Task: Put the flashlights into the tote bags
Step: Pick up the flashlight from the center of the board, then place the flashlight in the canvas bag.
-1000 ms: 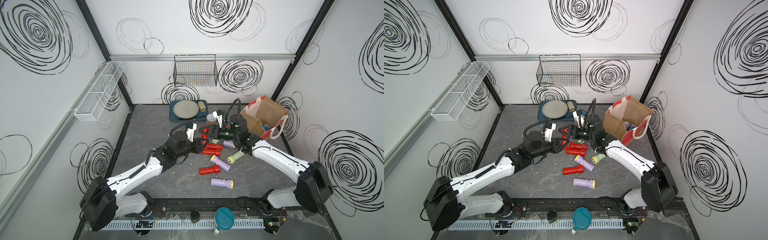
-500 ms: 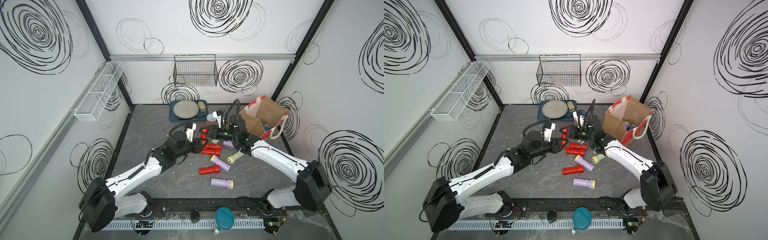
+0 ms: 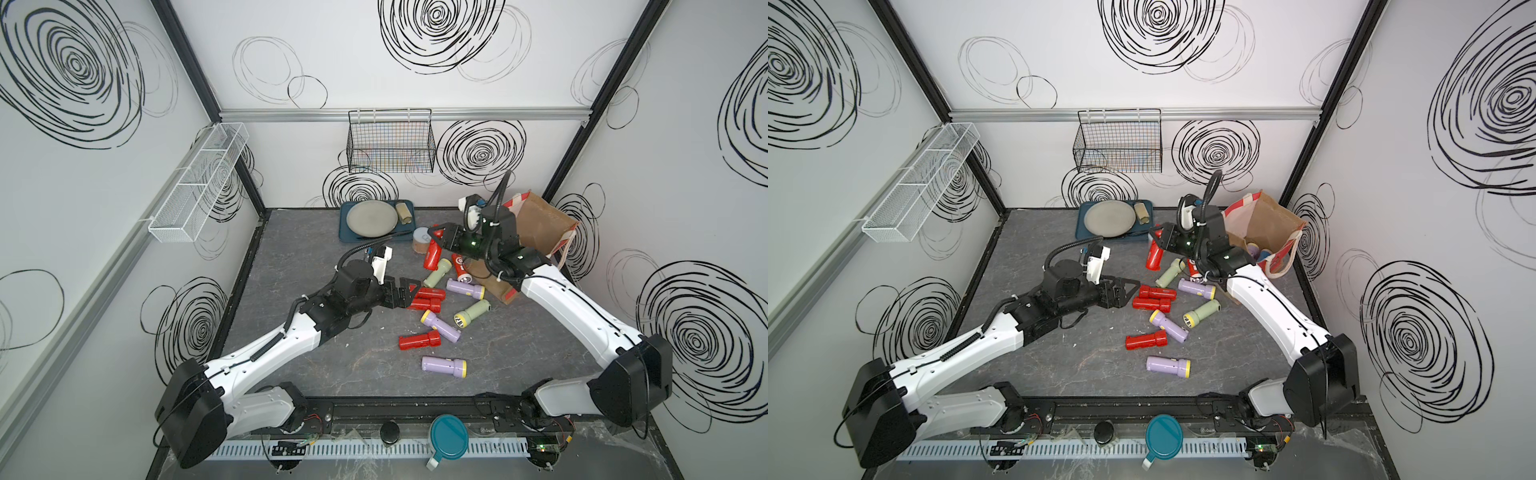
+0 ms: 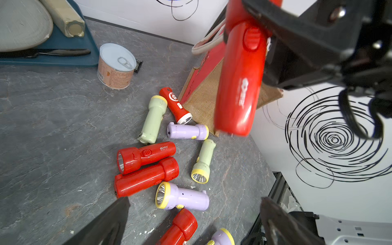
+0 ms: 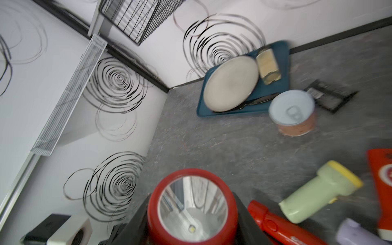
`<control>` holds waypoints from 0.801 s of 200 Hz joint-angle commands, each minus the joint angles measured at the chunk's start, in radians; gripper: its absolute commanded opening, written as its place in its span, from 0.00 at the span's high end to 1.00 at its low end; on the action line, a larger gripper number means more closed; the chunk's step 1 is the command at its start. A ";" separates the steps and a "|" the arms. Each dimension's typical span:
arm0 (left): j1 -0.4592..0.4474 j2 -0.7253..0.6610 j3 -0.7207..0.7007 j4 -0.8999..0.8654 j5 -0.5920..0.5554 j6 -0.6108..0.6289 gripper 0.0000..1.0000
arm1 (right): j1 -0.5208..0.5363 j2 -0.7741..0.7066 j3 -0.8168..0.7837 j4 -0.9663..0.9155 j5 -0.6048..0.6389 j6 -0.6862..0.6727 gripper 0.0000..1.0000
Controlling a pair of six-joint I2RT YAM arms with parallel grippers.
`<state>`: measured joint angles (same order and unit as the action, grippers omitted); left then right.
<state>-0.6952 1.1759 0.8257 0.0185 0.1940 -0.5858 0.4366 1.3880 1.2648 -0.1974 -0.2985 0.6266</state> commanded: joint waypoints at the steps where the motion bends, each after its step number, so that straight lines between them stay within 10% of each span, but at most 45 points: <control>1: 0.000 -0.021 0.003 -0.001 -0.033 0.030 0.01 | -0.093 -0.015 0.103 -0.145 0.044 -0.051 1.00; 79: -0.088 0.054 0.068 -0.066 -0.150 0.082 0.01 | -0.410 0.140 0.414 -0.337 0.054 -0.109 1.00; 160: -0.154 0.093 0.096 -0.059 -0.192 0.078 0.01 | -0.607 0.226 0.405 -0.294 0.157 -0.117 1.00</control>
<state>-0.8433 1.2659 0.8925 -0.0647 0.0296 -0.5213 -0.1501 1.5993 1.6623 -0.5121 -0.1890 0.5247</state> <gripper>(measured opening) 0.992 0.487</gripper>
